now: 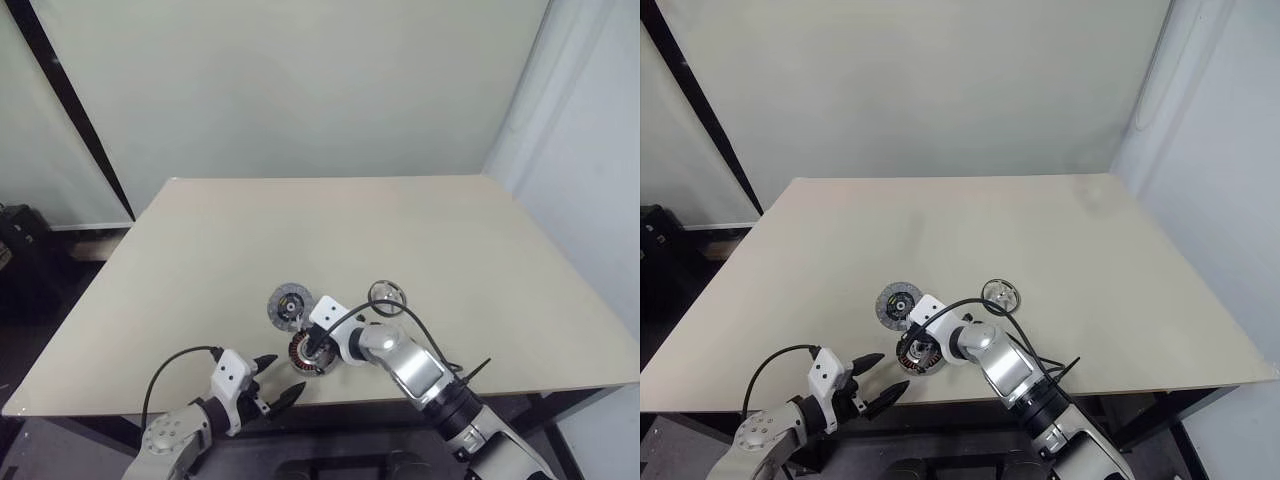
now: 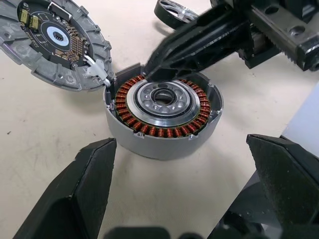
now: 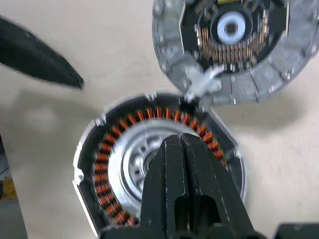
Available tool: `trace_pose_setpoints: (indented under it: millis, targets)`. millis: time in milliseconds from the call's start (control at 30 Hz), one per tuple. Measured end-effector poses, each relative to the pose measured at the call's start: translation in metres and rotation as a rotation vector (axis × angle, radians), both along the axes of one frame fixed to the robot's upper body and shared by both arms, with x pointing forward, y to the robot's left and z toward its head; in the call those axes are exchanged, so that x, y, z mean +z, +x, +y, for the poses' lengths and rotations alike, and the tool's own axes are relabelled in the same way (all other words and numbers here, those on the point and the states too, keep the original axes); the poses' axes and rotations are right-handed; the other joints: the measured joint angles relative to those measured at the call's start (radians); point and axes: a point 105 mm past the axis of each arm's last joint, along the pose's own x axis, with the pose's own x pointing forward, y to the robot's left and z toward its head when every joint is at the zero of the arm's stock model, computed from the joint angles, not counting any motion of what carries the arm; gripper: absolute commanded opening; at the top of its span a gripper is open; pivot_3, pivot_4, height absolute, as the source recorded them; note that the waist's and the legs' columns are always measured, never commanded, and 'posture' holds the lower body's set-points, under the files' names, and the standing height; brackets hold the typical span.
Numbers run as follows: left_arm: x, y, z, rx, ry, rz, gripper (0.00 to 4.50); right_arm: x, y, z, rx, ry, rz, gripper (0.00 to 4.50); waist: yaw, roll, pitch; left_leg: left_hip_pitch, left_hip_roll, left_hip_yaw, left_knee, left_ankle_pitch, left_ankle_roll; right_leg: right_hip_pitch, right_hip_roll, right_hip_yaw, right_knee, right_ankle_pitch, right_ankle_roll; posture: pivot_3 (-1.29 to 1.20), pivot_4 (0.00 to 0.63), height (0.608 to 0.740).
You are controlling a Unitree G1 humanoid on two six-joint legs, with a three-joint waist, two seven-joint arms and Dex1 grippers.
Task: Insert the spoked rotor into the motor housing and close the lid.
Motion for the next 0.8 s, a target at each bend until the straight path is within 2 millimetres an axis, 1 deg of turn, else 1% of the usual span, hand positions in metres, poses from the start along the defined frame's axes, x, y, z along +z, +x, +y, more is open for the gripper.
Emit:
trace_pose_setpoints:
  millis: [67,300,533,800]
  targets:
    - [0.000,0.000,0.000,0.000,0.001,0.001,4.50,-0.004,-0.001,-0.004,-0.001,-0.014,0.009,0.03,0.000,0.000,0.000,0.000,0.000,0.000,0.000,0.000,0.000,0.000,0.000,0.000,0.000,0.000,0.000,0.00,0.000,0.740]
    - [0.001,0.000,0.000,-0.002,0.001,-0.002,4.50,-0.005,-0.001,-0.007,0.002,-0.034,0.010,0.03,0.000,0.000,-0.001,0.001,0.000,0.000,0.000,0.000,0.000,0.000,0.000,0.000,0.000,0.000,0.000,0.00,0.000,0.740]
    - [0.002,0.002,-0.001,-0.004,0.001,-0.008,4.50,-0.002,-0.002,-0.003,-0.004,0.000,0.032,0.03,0.000,0.000,-0.001,0.000,0.000,0.000,0.000,0.000,0.000,0.000,0.000,0.000,0.000,0.000,0.000,0.00,0.000,0.740]
    - [0.002,0.002,-0.001,-0.004,0.001,-0.009,4.50,0.006,-0.007,0.005,0.027,0.033,0.038,0.03,0.000,0.000,-0.001,0.000,0.000,0.000,-0.001,0.000,0.001,-0.001,0.000,0.000,0.000,0.000,0.000,0.00,0.000,0.740]
